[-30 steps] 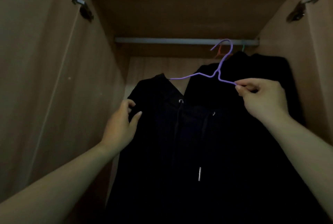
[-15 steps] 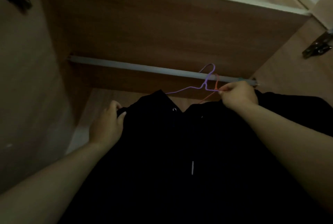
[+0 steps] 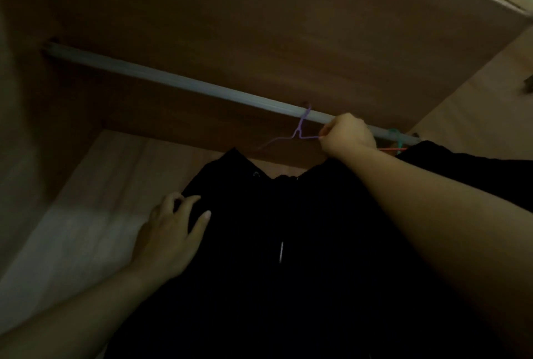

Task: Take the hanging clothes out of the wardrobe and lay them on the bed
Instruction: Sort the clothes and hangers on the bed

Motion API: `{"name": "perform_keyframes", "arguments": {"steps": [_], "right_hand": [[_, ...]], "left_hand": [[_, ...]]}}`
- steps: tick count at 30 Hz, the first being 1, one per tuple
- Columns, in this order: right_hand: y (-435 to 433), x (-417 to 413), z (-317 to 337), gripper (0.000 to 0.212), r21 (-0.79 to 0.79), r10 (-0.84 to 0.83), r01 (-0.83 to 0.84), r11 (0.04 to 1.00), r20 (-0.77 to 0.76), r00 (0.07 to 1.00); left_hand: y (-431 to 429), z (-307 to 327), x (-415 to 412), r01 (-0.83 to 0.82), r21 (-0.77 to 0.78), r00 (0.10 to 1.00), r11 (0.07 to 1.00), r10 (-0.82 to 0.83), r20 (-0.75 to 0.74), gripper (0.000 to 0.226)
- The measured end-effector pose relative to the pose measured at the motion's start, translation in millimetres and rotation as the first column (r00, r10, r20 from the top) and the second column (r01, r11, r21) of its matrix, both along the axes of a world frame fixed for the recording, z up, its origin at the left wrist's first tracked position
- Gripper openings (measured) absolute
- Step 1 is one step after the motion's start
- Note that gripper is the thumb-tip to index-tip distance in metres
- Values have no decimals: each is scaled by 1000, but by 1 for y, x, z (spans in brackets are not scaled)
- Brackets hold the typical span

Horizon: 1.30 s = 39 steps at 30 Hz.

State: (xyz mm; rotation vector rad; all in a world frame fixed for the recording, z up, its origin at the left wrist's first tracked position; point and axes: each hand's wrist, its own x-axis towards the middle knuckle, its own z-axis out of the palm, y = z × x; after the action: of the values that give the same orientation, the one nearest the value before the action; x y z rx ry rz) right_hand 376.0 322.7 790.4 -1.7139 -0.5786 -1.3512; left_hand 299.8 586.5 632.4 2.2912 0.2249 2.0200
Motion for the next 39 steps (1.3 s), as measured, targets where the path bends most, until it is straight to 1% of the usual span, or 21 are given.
{"name": "perform_keyframes", "arguments": {"steps": [2, 3, 4, 5, 6, 7, 8, 10, 11, 14, 16, 19, 22, 24, 26, 27, 29, 32, 34, 37, 39], "right_hand": [[13, 6, -3, 20, -55, -25, 25, 998, 2, 1000], [17, 6, -7, 18, -100, -98, 102, 990, 49, 994], [19, 3, -14, 17, -136, -207, 226, 965, 140, 968], [19, -2, -22, 16, -159, -313, 359, 920, 254, 915], [17, -7, -33, 17, -169, -380, 463, 870, 366, 849], [15, -10, -43, 21, -183, -412, 531, 827, 444, 796], [13, -11, -53, 28, -210, -434, 581, 787, 481, 762], [11, -6, -74, 43, -268, -455, 629, 730, 496, 739], [9, -2, -88, 48, -291, -451, 630, 720, 495, 743], [2, 8, -137, 56, -339, -425, 617, 710, 493, 759], [-7, 16, -172, 58, -321, -416, 600, 733, 487, 768], [-21, 28, -239, 58, -256, -417, 557, 790, 440, 795], [-38, 40, -319, 65, -233, -405, 509, 829, 378, 832], [-55, 41, -370, 69, -177, -407, 461, 869, 272, 872], [-72, 37, -419, 72, -138, -426, 441, 887, 127, 896], [-79, 34, -442, 73, -154, -424, 430, 890, 72, 903], [-88, 25, -483, 73, -227, -388, 381, 896, 12, 921], [-93, 12, -539, 70, -372, -355, 313, 874, -49, 934], [-95, 2, -579, 67, -475, -361, 267, 839, -118, 925], [-103, -19, -658, 66, -641, -421, 182, 746, -242, 874], [-113, -45, -709, 67, -689, -472, 128, 713, -337, 815]], "left_hand": [[-4, -7, 11, 82, -4, 997, 997, -82, -15, 67], [-7, -9, 16, 120, 5, 993, 993, -120, -15, 68], [-9, -11, 22, 146, 19, 989, 989, -146, -18, 69], [-12, -13, 27, 165, 28, 986, 986, -164, -28, 69], [-16, -14, 31, 185, 32, 982, 982, -184, -36, 69], [-20, -16, 35, 203, 34, 979, 979, -201, -44, 69], [-26, -18, 39, 221, 40, 974, 975, -218, -54, 68], [-38, -25, 45, 250, 51, 966, 967, -245, -86, 70], [-45, -29, 47, 252, 55, 963, 966, -245, -108, 72], [-65, -53, 52, 188, 96, 970, 977, -170, -173, 71], [-76, -77, 53, 161, 139, 971, 977, -131, -202, 74], [-87, -124, 53, 140, 198, 969, 970, -93, -228, 72], [-95, -175, 48, 146, 233, 961, 961, -82, -265, 70], [-100, -209, 44, 174, 259, 943, 950, -84, -323, 69], [-105, -242, 42, 225, 271, 920, 936, -112, -376, 66], [-107, -257, 41, 253, 264, 907, 931, -133, -399, 65], [-113, -283, 37, 320, 222, 881, 921, -203, -428, 64], [-124, -324, 26, 468, 35, 782, 883, -395, -482, 68], [-129, -354, 18, 511, -50, 727, 858, -463, -508, 70], [-140, -415, 6, 544, -129, 647, 829, -513, -565, 68], [-150, -462, -6, 541, -179, 603, 822, -527, -599, 70]]}}
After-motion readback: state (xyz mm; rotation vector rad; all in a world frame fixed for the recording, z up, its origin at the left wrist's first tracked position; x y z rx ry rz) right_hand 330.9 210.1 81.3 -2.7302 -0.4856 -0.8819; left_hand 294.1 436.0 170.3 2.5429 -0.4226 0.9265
